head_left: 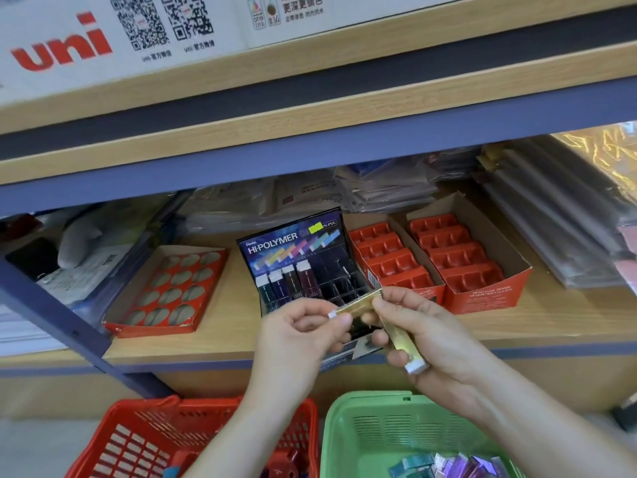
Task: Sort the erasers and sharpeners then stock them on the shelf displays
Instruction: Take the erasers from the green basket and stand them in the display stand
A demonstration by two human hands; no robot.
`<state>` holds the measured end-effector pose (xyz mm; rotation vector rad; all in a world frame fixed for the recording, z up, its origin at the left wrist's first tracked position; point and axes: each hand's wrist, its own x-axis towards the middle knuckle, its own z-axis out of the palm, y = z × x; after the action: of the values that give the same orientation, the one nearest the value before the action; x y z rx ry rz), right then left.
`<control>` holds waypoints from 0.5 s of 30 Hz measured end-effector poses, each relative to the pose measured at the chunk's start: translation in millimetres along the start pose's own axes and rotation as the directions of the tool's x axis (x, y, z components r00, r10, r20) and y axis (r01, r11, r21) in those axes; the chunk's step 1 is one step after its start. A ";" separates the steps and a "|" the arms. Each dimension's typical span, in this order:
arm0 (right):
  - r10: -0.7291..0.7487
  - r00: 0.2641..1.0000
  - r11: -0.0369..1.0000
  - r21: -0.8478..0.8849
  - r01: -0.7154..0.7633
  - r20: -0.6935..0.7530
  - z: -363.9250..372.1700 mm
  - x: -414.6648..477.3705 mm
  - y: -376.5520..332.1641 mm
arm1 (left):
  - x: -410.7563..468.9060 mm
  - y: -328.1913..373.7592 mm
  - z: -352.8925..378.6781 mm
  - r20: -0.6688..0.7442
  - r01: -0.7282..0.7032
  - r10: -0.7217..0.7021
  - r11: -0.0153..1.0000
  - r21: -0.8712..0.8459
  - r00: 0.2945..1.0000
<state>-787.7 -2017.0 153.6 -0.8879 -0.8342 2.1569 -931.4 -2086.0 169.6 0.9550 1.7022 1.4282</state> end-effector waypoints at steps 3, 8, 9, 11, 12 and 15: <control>0.038 0.999 0.993 0.109 -0.035 -0.027 -3.8 1.5 -2.3 | 18.5 8.3 -24.8 -0.140 -0.119 0.151 0.970 0.212 0.979; 0.017 1.000 0.991 0.132 -0.013 -0.023 -5.9 -1.5 -6.3 | 65.8 19.7 -64.2 -0.060 -0.290 0.472 0.632 0.718 0.880; 0.015 0.999 0.992 0.124 -0.011 -0.029 -5.1 -2.6 -7.0 | 73.9 17.6 -66.3 -0.008 -0.314 0.501 0.554 0.771 0.865; 0.029 0.999 0.994 0.102 -0.025 -0.033 -4.0 -5.2 -8.1 | 85.1 13.3 -65.3 0.080 -0.346 0.519 0.439 0.829 0.851; 0.043 0.999 0.995 0.089 -0.039 -0.034 -3.6 -6.9 -8.6 | 89.4 11.1 -63.6 0.118 -0.363 0.517 0.402 0.841 0.848; 0.073 0.995 0.997 0.038 -0.070 -0.072 -3.6 -11.4 -9.6 | 101.9 2.6 -58.8 0.197 -0.388 0.476 0.344 0.855 0.857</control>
<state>-775.6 -2018.8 162.6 -0.9864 -0.7361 2.1793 -1031.1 -2023.8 174.5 2.0819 2.4304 0.7480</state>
